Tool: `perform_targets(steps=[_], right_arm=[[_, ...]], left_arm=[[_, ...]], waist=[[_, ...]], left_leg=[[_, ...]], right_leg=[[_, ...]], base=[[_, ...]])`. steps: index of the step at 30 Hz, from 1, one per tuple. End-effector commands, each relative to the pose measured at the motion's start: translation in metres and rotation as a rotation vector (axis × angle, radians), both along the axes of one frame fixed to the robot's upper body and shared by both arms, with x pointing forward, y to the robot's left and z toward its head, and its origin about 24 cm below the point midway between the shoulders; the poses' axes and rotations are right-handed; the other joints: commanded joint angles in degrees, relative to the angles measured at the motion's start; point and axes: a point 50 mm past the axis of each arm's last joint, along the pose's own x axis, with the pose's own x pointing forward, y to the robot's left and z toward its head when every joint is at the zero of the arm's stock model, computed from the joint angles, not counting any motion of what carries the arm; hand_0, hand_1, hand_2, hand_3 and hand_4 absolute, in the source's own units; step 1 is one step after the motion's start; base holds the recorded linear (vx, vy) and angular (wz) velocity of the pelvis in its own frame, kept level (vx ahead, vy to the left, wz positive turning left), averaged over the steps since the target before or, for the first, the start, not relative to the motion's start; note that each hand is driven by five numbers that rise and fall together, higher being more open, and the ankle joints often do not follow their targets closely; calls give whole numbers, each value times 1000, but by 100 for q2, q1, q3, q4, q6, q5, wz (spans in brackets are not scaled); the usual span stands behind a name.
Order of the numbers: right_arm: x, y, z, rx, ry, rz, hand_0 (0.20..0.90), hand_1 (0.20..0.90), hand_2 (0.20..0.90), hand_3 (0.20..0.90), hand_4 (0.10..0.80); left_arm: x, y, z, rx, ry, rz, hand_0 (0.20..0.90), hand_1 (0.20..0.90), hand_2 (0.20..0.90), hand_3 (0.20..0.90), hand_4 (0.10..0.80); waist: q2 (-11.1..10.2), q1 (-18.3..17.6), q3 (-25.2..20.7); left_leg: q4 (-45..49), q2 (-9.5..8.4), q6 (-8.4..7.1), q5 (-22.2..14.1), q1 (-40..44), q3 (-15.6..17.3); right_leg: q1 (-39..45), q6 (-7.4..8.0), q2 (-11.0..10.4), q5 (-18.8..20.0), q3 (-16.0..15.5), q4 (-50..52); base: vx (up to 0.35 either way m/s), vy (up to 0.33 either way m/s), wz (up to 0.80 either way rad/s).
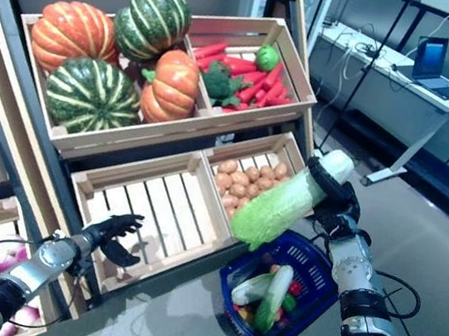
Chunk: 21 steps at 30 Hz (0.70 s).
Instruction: Put vegetables into the basket
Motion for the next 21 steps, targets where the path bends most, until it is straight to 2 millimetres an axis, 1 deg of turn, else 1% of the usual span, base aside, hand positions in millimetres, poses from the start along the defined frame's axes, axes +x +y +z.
perform_targets(steps=[1, 3, 7, 10, 12, 13, 14, 16, 17, 18, 19, 20, 21], right_arm=[[21, -33, 84, -66, -262, -120, 300, 300, 300, 300, 400], [15, -42, 73, -63, -216, -172, 300, 300, 300, 300, 400], [3, -56, 52, -82, -121, -265, 300, 300, 300, 300, 400], [-6, -65, 38, -88, -58, -334, 300, 300, 300, 300, 400], [-11, -69, 29, -101, -22, -382, 300, 300, 300, 300, 400], [-12, -70, 27, -102, -22, -415, 300, 300, 300, 300, 400], [-12, -70, 28, -102, -23, -416, 300, 300, 300, 300, 400], [-11, -71, 32, -104, -48, -446, 300, 300, 300, 300, 400], [-10, -74, 39, -110, -82, -476, 300, 300, 300, 300, 400], [-8, -74, 44, -107, -108, -500, 300, 300, 300, 300, 400], [-6, -74, 47, -106, -119, -515, 300, 300, 300, 300, 400], [-6, -75, 48, -106, -122, -518, 300, 300, 300, 300, 400], [-6, -76, 52, -109, -134, -536, 300, 300, 300, 300, 400]], left_arm=[[43, 7, 47, -30, -230, 20, 900, 900, 900, 900, 800], [40, 4, 45, -77, -247, 38, 900, 900, 900, 900, 800], [36, -6, 49, -141, -295, 24, 900, 900, 900, 900, 800], [35, -13, 55, -180, -329, 4, 900, 900, 900, 900, 800], [38, -18, 65, -213, -355, -13, 900, 900, 900, 900, 800], [42, -23, 75, -241, -385, -29, 900, 900, 900, 900, 800], [42, -23, 75, -241, -386, -29, 900, 900, 900, 900, 800], [47, -28, 87, -258, -425, -54, 900, 900, 900, 900, 800], [53, -33, 101, -276, -477, -78, 900, 900, 900, 900, 800], [57, -37, 112, -294, -514, -84, 900, 900, 900, 900, 800], [58, -40, 115, -304, -527, -87, 900, 900, 900, 900, 800], [59, -40, 116, -305, -531, -88, 900, 900, 900, 900, 800], [59, -43, 118, -312, -541, -91, 900, 900, 900, 900, 800]], waist=[[-70, 27, -186], [-70, 47, -164], [-79, 103, -113], [-78, 154, -54], [-77, 200, 84], [-68, 229, 281], [-71, 227, 281], [-74, 265, 544], [-66, 296, 882], [-45, 299, 1192], [-27, 308, 1318], [-21, 306, 1342], [15, 319, 1480]], left_leg=[[10, -291, 244, -340, -129, 47], [10, -291, 250, -344, -121, 46], [10, -290, 268, -350, -115, 51], [32, -278, 275, -343, -137, 64], [192, -263, 286, -346, -198, 63], [573, -226, 282, -423, -407, 26], [623, -223, 283, -446, -443, 19], [1245, -153, 265, -580, -820, -62], [1904, -52, 236, -785, -1254, -164], [2505, 59, 239, -986, -1651, -222], [2814, 107, 248, -1096, -1877, -257], [2920, 118, 254, -1135, -1948, -271], [3341, 162, 270, -1346, -2203, -336]], right_leg=[[28, -170, 76, -65, 135, 10], [29, -182, 83, -64, 148, 10], [40, -197, 88, -69, 138, 10], [40, -203, 68, -64, 94, 10], [10, -215, 17, -98, 49, 168], [-173, -228, -55, -210, 35, 527], [-203, -230, -60, -231, 36, 568], [-480, -257, -158, -339, 14, 1021], [-798, -287, -270, -489, -16, 1506], [-1093, -336, -384, -657, -7, 2013], [-1255, -363, -442, -749, -3, 2266], [-1311, -372, -455, -780, 3, 2361], [-1507, -403, -527, -959, 30, 2756]], base=[[0, 0, 0], [64, -35, -3], [67, -43, -6], [55, -43, -2], [-12, -52, -2], [-75, -39, -2], [-150, -52, 0], [-241, -65, 5], [-412, -97, 19], [-422, -94, 24], [-261, -43, 20], [-153, -7, 16], [-111, 4, 12]])
